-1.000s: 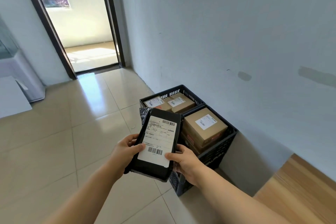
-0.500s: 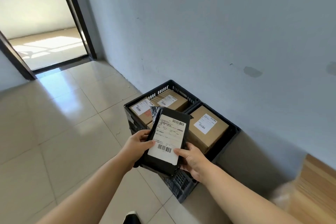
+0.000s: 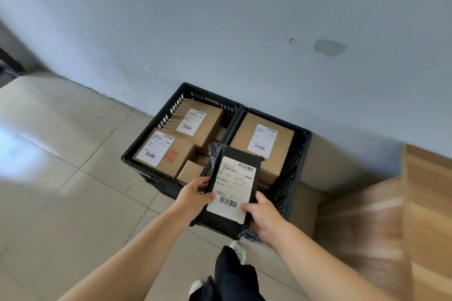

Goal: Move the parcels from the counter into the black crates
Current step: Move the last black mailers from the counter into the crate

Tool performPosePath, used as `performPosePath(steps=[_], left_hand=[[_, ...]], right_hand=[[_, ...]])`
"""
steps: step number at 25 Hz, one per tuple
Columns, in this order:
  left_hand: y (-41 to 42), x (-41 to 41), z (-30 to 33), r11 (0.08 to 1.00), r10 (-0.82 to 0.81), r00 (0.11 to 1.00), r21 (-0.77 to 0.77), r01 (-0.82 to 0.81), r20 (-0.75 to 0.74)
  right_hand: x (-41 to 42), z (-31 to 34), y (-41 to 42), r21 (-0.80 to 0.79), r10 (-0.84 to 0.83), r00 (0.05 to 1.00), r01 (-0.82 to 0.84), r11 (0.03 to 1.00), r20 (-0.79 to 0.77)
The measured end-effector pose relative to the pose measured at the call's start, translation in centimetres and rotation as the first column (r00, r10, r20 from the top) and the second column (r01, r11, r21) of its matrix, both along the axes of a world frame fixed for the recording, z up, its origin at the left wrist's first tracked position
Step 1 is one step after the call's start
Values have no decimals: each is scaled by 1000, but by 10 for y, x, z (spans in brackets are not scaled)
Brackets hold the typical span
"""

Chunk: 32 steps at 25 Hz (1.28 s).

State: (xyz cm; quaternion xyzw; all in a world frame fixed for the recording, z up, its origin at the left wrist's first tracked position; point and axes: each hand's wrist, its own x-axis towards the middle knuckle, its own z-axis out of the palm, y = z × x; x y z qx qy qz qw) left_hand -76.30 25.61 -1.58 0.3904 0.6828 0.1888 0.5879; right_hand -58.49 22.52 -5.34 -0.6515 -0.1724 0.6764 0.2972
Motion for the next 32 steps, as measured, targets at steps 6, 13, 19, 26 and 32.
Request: performPosePath(steps=[6,13,19,26,32], left_hand=[[68,34,-67,983,-186,973,-22,185,-135],[121,43,-146,941,-338,882,-101,323,-328],[127,50,-181,865,-487,704,-174,471,-517],[135,52,-184,862,-491,700,-172,477,-519],[125,61,-169,905,-426,835,-148,400,-348]], right_hand=[[28,-51,61,-90,-53,997,57,994,47],[27,-127,102,-188,-21,994,41,981,104],[18,-161,102,-233,-18,990,51,971,140],[13,-161,104,-178,-32,981,67,982,189],[43,-141,115,-126,40,986,-20,992,159]])
